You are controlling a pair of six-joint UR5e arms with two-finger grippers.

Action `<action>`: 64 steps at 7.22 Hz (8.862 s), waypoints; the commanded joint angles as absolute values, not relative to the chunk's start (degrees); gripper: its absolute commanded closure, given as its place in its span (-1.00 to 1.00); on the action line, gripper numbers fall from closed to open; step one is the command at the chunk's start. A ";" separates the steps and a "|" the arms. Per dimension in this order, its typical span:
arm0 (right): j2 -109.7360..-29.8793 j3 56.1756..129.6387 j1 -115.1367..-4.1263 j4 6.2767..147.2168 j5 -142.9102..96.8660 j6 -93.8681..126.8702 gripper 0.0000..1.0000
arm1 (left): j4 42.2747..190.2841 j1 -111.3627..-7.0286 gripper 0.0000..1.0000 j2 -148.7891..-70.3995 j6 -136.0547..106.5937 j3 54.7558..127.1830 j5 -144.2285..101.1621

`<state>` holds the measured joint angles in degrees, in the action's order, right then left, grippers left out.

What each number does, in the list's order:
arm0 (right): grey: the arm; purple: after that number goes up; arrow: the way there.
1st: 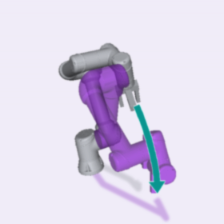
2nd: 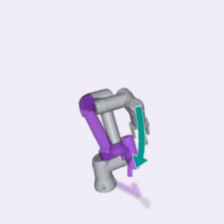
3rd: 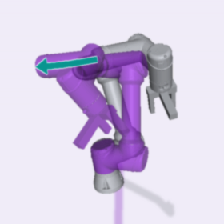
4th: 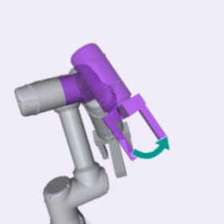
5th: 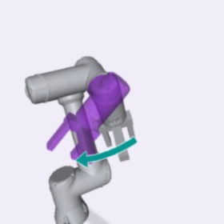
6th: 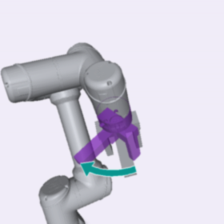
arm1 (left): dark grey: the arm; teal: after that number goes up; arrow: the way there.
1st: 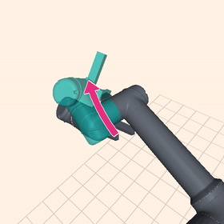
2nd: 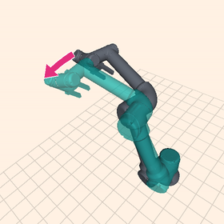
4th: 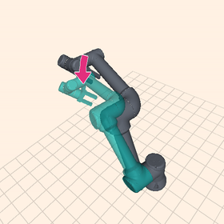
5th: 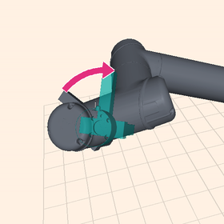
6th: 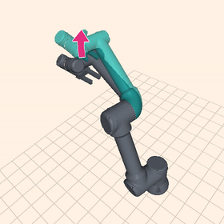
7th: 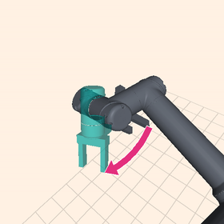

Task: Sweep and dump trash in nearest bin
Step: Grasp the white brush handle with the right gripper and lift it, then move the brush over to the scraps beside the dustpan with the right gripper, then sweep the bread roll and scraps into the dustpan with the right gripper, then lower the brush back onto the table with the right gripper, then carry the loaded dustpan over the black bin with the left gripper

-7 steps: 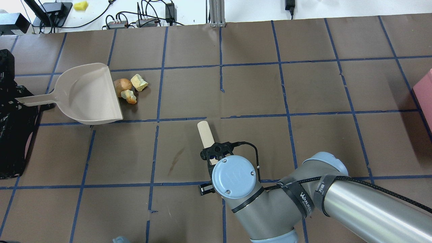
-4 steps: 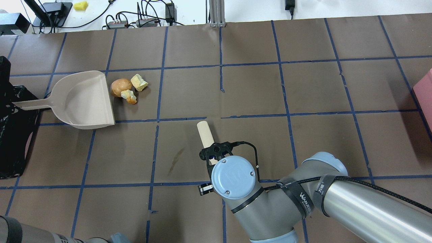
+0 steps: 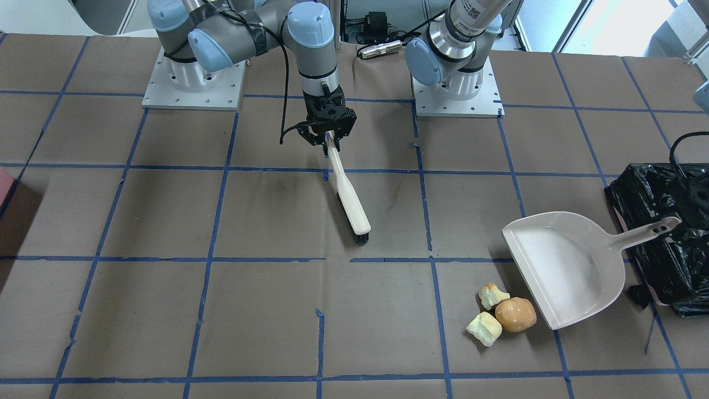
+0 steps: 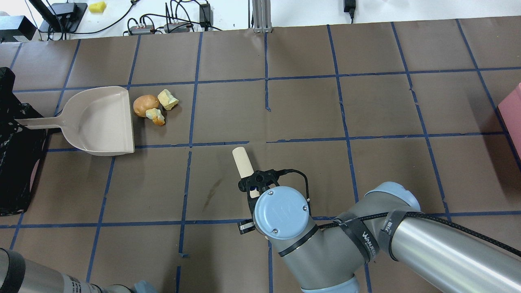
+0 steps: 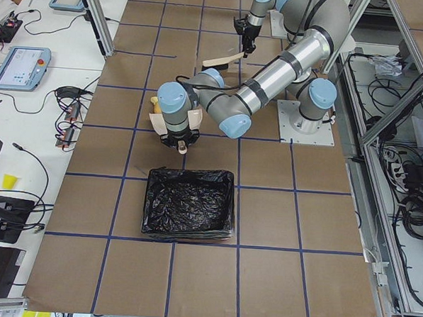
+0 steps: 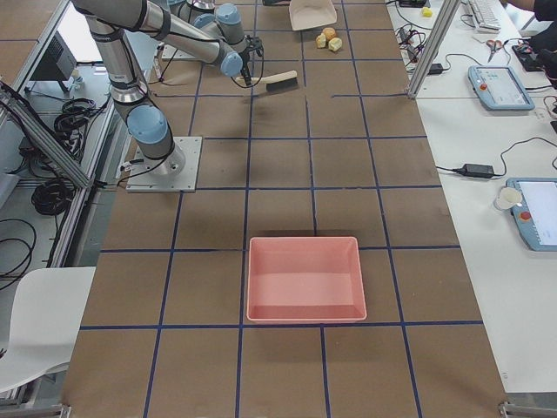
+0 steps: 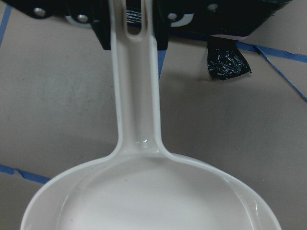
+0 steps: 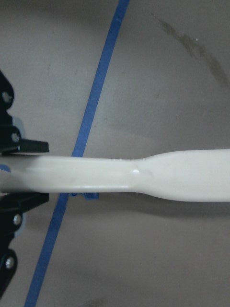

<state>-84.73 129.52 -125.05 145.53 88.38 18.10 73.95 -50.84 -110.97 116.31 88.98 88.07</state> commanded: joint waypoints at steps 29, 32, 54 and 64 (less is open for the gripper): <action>-36.57 42.54 -129.38 93.25 94.04 53.72 0.92 | 66.45 -56.69 0.91 -118.48 115.40 89.65 85.78; -34.99 42.28 -129.20 97.80 93.87 47.31 0.91 | 66.45 -56.69 0.91 -118.56 114.79 89.65 85.78; -93.43 126.73 -116.82 133.59 82.09 20.85 0.91 | 66.97 -55.91 0.91 -117.86 114.08 90.00 82.47; -88.24 128.67 -115.74 134.74 77.62 24.08 0.79 | 82.33 -36.07 0.91 -110.92 113.99 88.08 68.55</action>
<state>-88.34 128.71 -115.09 134.65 78.93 23.34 80.14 -39.67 -111.83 113.99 89.17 68.66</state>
